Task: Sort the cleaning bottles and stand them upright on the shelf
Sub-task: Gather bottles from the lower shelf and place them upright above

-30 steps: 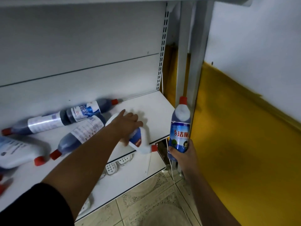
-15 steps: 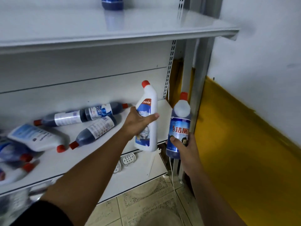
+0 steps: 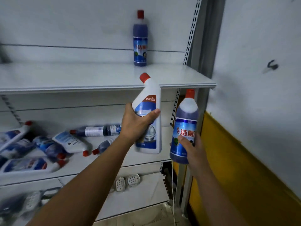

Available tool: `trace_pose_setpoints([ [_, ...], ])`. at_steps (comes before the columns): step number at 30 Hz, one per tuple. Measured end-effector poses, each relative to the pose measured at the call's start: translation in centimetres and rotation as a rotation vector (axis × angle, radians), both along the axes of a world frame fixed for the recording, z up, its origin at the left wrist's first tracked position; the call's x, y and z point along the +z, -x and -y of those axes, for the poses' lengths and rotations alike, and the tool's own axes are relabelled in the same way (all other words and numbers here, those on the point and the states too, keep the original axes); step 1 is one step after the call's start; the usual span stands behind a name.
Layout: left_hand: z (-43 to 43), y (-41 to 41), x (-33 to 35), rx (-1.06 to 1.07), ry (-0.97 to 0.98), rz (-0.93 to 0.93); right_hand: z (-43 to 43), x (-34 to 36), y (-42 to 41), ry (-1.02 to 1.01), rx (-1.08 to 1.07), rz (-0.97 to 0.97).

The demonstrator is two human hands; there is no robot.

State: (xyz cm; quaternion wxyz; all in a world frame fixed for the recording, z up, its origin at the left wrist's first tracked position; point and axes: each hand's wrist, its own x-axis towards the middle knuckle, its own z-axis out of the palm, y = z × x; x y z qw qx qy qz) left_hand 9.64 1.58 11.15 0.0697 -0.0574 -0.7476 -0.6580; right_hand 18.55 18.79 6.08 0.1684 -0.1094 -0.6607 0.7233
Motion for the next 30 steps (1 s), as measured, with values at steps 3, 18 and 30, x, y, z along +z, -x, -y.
trace_pose_setpoints([
  [3,1.7,-0.7,3.3,0.047,-0.012,-0.064,1.4,2.6,0.5,-0.033,0.036,-0.058],
  [18,16.0,1.0,13.4,0.231,0.04,-0.303,14.2,12.4,5.1,-0.09,0.14,-0.287],
  [30,28.8,3.3,15.5,0.377,0.051,-0.347,25.4,15.0,9.4,-0.06,0.33,-0.351],
])
